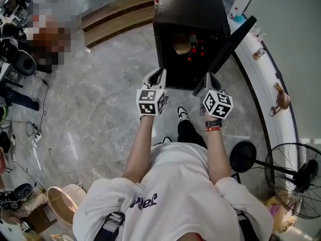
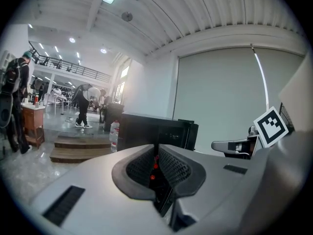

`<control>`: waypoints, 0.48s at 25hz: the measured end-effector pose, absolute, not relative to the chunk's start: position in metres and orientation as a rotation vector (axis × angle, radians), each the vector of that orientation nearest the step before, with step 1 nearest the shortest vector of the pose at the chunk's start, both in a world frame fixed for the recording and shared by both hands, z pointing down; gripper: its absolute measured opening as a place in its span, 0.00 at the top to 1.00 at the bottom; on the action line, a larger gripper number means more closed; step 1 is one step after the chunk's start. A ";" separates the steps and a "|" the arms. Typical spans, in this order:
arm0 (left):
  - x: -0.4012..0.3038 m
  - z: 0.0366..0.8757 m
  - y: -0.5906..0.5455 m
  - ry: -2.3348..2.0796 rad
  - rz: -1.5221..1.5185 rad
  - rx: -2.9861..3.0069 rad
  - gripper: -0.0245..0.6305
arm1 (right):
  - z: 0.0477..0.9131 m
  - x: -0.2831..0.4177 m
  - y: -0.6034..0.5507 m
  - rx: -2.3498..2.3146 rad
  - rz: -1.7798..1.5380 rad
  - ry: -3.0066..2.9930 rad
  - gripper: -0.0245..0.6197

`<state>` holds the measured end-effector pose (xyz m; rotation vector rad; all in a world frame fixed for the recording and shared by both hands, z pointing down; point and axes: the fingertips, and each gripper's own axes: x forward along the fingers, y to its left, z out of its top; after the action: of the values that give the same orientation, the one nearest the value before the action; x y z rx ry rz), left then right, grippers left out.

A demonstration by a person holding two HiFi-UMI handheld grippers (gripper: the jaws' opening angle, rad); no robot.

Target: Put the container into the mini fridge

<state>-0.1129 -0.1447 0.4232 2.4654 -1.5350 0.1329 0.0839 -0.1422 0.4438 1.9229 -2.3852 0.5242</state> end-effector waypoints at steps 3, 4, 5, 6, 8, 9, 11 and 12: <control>-0.115 0.423 -0.140 -1.552 0.130 2.462 0.91 | 0.443 0.079 -0.137 1.921 0.522 -2.398 0.94; -0.116 0.423 -0.138 -1.562 0.128 2.458 0.92 | 0.443 0.078 -0.136 1.921 0.521 -2.400 0.94; -0.118 0.424 -0.137 -1.572 0.124 2.452 0.92 | 0.443 0.077 -0.135 1.920 0.521 -2.400 0.94; -0.120 0.424 -0.137 -1.579 0.118 2.445 0.92 | 0.444 0.077 -0.134 1.920 0.519 -2.398 0.94; -0.122 0.425 -0.136 -1.588 0.107 2.433 0.93 | 0.445 0.078 -0.133 1.916 0.509 -2.392 0.94; -0.123 0.425 -0.136 -1.589 0.102 2.431 0.93 | 0.445 0.078 -0.133 1.914 0.503 -2.389 0.94; -0.122 0.426 -0.136 -1.583 0.084 2.433 0.93 | 0.445 0.079 -0.133 1.910 0.493 -2.389 0.94; -0.120 0.427 -0.137 -1.575 0.075 2.437 0.93 | 0.446 0.080 -0.133 1.909 0.490 -2.390 0.94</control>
<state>-0.1200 -0.1367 0.4267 2.4372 -1.5746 0.0746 0.0801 -0.1331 0.4461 1.9092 -2.3903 0.4904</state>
